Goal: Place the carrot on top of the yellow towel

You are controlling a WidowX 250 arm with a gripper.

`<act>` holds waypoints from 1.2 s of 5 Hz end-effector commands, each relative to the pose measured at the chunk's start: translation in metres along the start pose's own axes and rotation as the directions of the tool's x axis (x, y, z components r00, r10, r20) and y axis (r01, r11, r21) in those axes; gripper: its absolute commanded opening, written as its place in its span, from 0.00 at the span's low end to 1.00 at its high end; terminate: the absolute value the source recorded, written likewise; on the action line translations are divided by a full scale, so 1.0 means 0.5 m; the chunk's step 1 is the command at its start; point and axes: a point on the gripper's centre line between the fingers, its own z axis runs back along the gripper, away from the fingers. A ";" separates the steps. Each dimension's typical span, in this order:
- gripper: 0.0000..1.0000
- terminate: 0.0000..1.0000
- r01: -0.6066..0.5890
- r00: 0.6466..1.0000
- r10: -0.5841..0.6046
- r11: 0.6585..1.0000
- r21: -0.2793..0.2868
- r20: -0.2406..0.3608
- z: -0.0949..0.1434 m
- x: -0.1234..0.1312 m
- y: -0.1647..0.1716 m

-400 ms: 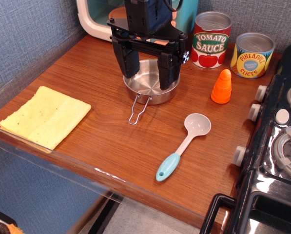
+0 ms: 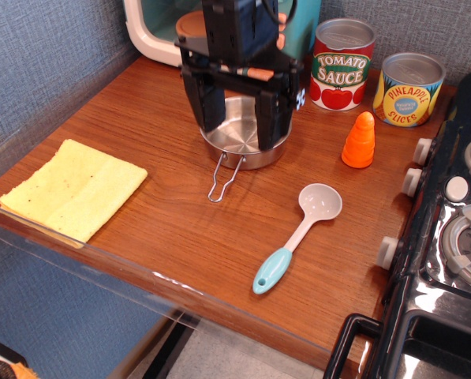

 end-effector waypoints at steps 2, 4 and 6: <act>1.00 0.00 -0.016 0.991 0.007 0.998 0.064 0.131 -0.046 0.213 -0.042; 1.00 0.00 -0.001 0.990 -0.006 0.999 0.044 0.144 -0.077 0.262 -0.100; 1.00 0.00 -0.038 0.994 0.032 0.998 0.057 0.106 -0.127 0.282 -0.094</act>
